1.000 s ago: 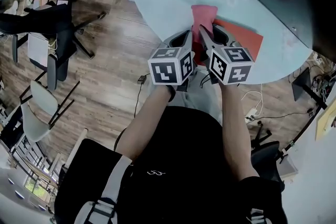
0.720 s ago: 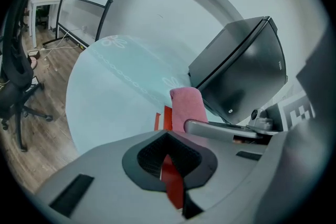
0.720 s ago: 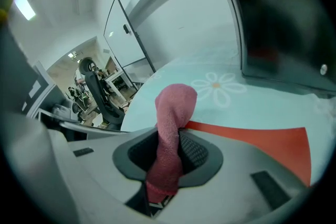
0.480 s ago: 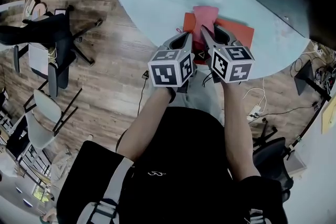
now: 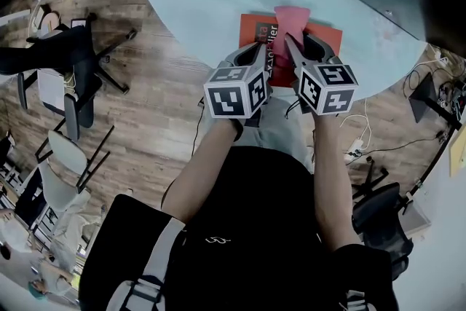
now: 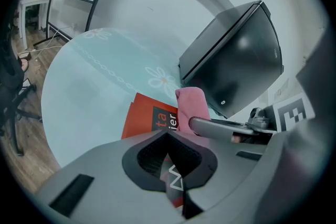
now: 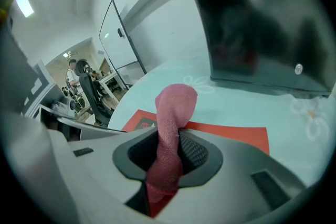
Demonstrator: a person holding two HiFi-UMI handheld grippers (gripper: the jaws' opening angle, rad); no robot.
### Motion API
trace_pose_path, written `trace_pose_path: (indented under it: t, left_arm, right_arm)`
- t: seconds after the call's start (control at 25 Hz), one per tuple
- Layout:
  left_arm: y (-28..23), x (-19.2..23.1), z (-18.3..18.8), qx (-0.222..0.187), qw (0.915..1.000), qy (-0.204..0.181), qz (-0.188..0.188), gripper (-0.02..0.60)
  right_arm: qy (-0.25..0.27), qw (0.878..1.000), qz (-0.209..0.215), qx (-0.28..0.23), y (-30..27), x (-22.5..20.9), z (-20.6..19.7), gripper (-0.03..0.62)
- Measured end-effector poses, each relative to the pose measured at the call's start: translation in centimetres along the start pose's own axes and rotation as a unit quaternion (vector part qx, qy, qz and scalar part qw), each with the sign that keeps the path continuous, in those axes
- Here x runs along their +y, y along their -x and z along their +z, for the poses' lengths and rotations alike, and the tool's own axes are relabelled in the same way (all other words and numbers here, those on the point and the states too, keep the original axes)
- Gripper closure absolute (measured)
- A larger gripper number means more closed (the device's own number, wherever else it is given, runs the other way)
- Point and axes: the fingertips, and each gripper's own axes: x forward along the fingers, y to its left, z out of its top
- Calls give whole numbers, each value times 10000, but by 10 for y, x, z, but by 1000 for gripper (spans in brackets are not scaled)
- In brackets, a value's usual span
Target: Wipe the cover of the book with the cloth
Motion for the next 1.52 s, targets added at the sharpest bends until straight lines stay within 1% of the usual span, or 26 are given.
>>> trace_pose_path:
  t: [0.28,0.48,0.84,1.0,1.16,1.32,1.44,1.52]
  left_arm:
    - [-15,-25,-5,45,9998,-140,-118,568]
    - [-24,-42,-11,85,9994,-320,-139,568]
    - [-44,-78,-17,165,9983,-410,-377,568]
    - [-49,-89,-24,280,9975,-478,-441,568]
    - [-51,-95,-29,426,9963,-565,-490,568]
    - [-47,-96,-23,441,9953,-660,-554,568]
    - [-45,-90,-16,436,9952,-687,-543,568]
    - [-41,-83,-11,417,9956,-665,-520,568]
  right_arm:
    - [-296,9992,-228,-123,18,-31,-6,489]
    - [-358,9987,-305,-186,29,-47,-9,488]
    - [-408,9972,-576,-230,50,-80,-15,488]
    - [-551,9955,-719,-262,59,-93,-18,488]
    - [-711,9935,-833,-308,62,-99,-22,487]
    - [-774,9918,-925,-419,64,-97,-16,487]
    - [-796,9912,-858,-625,65,-87,-6,488]
    - [-769,9917,-783,-674,60,-77,0,488]
